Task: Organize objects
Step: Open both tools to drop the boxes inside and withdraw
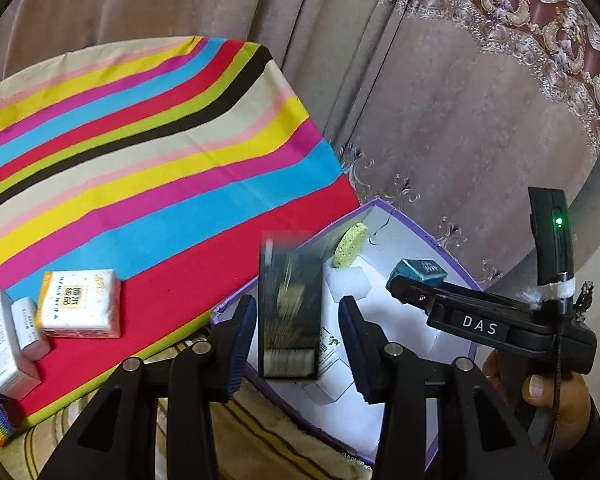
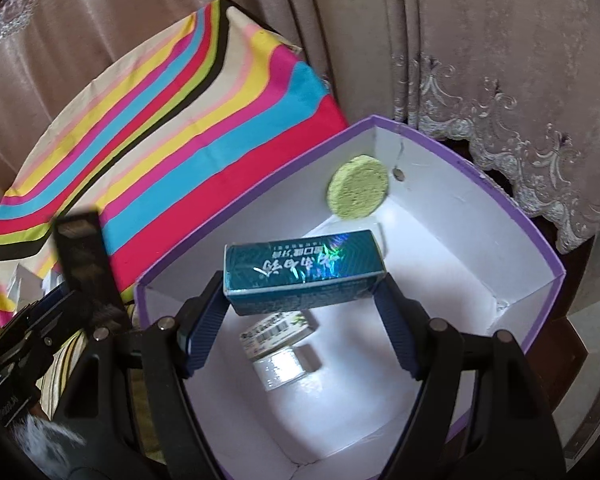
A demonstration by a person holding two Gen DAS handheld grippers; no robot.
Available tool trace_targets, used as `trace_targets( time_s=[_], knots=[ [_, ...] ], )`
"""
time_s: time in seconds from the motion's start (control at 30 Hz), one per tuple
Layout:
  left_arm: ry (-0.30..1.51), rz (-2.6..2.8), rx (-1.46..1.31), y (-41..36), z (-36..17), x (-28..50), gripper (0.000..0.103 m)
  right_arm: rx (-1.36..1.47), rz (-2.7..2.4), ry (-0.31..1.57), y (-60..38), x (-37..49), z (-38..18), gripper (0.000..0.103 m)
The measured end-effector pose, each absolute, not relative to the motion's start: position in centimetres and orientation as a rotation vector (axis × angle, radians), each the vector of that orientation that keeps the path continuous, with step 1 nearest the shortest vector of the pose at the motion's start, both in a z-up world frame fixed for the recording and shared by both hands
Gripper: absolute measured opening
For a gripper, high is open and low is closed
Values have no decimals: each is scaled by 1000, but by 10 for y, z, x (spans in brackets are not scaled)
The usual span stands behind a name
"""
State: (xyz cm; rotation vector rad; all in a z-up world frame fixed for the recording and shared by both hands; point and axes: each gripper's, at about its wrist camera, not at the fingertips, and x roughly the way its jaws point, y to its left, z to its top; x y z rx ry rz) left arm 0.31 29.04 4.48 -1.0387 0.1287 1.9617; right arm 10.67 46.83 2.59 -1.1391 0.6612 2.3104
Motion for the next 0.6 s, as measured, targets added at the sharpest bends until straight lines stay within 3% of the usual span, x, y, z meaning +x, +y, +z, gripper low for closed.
trace_targets(
  time_s=[0.1,0.6],
  knots=[
    [104,1959,-1061,288,40,-1,52,-1154,2303,655,468,103,24,79],
    [-54,1990,-1106,262,38,-14,52,-1207,2313,606,447,82,30,82]
  ],
)
